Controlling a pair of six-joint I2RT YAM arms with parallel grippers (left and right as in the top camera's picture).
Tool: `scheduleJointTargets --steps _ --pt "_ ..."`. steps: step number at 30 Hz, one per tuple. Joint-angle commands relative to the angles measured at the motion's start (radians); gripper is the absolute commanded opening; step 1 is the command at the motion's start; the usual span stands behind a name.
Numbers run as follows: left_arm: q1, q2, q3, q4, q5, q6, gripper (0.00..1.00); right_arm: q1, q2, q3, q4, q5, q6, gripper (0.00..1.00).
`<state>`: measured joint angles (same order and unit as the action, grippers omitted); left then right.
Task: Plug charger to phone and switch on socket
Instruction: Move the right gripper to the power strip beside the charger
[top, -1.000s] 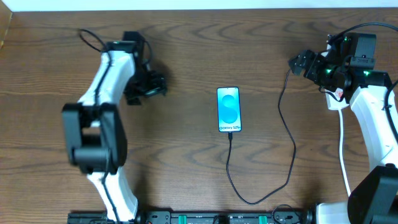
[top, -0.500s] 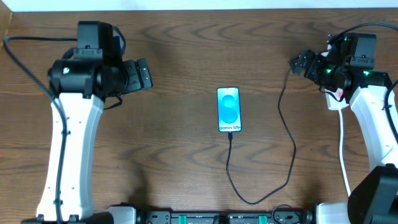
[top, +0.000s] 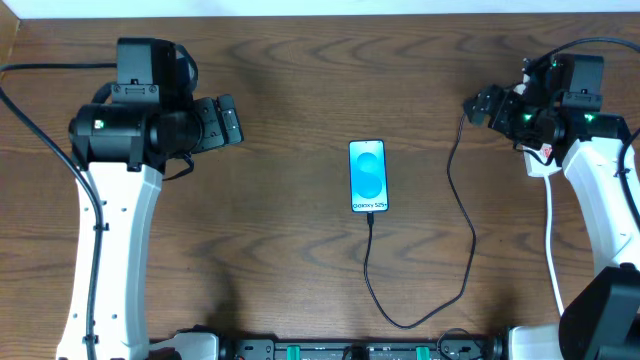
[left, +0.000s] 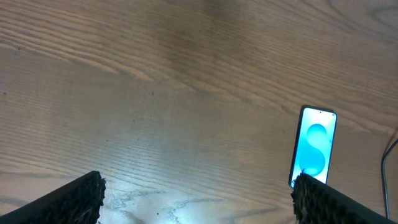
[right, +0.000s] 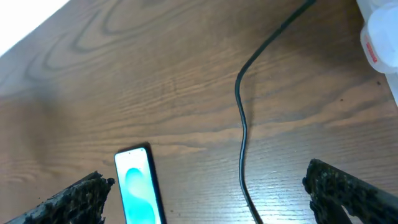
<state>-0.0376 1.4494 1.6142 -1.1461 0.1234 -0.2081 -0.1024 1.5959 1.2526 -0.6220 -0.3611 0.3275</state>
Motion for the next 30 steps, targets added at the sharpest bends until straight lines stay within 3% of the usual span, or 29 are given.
scheduleJointTargets --steps 1,4,11,19,24,30 --pt "-0.001 -0.005 0.01 -0.005 -0.02 0.013 0.96 -0.007 -0.007 0.029 -0.04 -0.031 -0.133 0.99" --pt "-0.001 -0.005 0.01 -0.005 -0.02 0.013 0.96 -0.009 -0.007 0.108 -0.148 -0.032 -0.241 0.99" --pt "-0.001 -0.005 0.01 -0.005 -0.02 0.013 0.96 -0.018 -0.007 0.374 -0.354 0.101 -0.28 0.99" --pt "-0.001 -0.005 0.01 -0.005 -0.02 0.013 0.96 -0.118 -0.003 0.553 -0.386 0.106 -0.336 0.99" --pt "-0.001 -0.005 0.01 -0.005 -0.02 0.013 0.96 -0.269 0.053 0.608 -0.423 0.093 -0.391 0.99" --pt "-0.001 -0.005 0.01 -0.005 -0.02 0.013 0.96 -0.342 0.19 0.608 -0.521 -0.16 -0.746 0.99"
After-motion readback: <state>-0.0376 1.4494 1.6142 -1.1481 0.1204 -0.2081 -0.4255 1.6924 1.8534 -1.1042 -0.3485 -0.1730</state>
